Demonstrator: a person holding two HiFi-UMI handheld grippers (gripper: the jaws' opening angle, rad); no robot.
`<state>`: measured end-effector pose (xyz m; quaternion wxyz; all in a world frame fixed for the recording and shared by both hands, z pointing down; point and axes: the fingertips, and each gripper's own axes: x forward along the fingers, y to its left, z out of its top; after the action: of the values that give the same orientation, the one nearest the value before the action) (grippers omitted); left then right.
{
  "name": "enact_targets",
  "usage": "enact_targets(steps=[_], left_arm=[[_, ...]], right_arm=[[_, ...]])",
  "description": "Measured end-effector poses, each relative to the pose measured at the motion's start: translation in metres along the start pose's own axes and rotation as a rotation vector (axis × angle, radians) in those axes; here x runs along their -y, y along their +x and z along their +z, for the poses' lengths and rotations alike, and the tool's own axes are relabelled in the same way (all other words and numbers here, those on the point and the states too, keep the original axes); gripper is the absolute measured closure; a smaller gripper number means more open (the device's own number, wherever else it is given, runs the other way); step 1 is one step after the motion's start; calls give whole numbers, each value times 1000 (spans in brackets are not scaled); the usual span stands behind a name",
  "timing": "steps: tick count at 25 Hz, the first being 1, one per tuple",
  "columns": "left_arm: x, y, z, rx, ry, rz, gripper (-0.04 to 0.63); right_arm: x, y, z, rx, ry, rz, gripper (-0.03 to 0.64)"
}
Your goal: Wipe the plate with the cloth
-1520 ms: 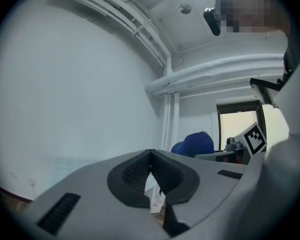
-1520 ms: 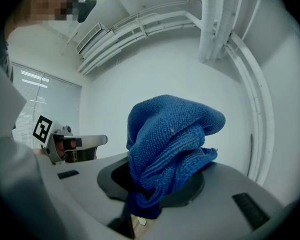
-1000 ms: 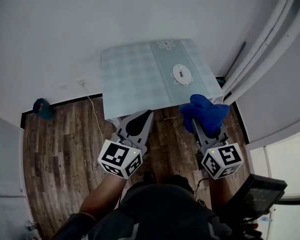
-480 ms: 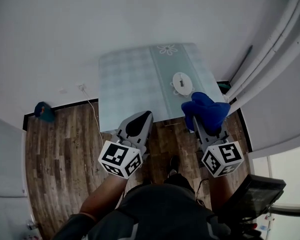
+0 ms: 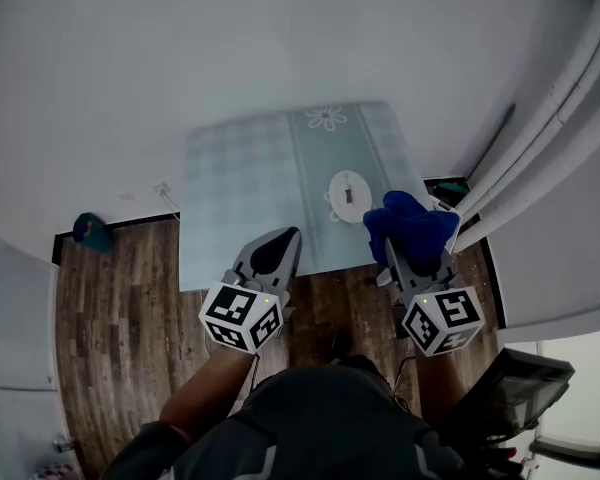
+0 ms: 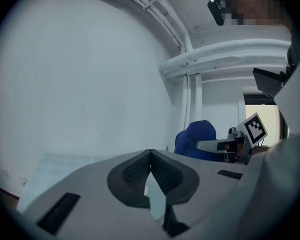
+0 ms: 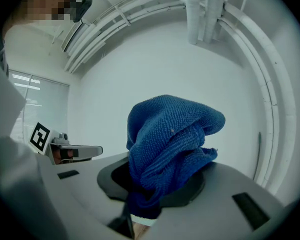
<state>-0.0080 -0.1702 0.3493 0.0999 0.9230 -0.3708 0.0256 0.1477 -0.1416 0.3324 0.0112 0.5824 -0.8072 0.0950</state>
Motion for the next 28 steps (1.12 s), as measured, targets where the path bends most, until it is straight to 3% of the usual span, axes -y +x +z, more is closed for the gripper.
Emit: enact_targets(steps=[12, 17, 23, 28], left_arm=[[-14, 91, -20, -95, -27, 89, 586], [-32, 112, -59, -163, -110, 128, 584], [-63, 152, -99, -229, -175, 113, 584], [-90, 183, -120, -295, -142, 96, 584]], right_arm=[[87, 52, 3, -21, 24, 62, 517], [100, 67, -8, -32, 21, 58, 517], [116, 115, -19, -62, 1, 46, 517], [122, 162, -38, -109, -19, 46, 517]])
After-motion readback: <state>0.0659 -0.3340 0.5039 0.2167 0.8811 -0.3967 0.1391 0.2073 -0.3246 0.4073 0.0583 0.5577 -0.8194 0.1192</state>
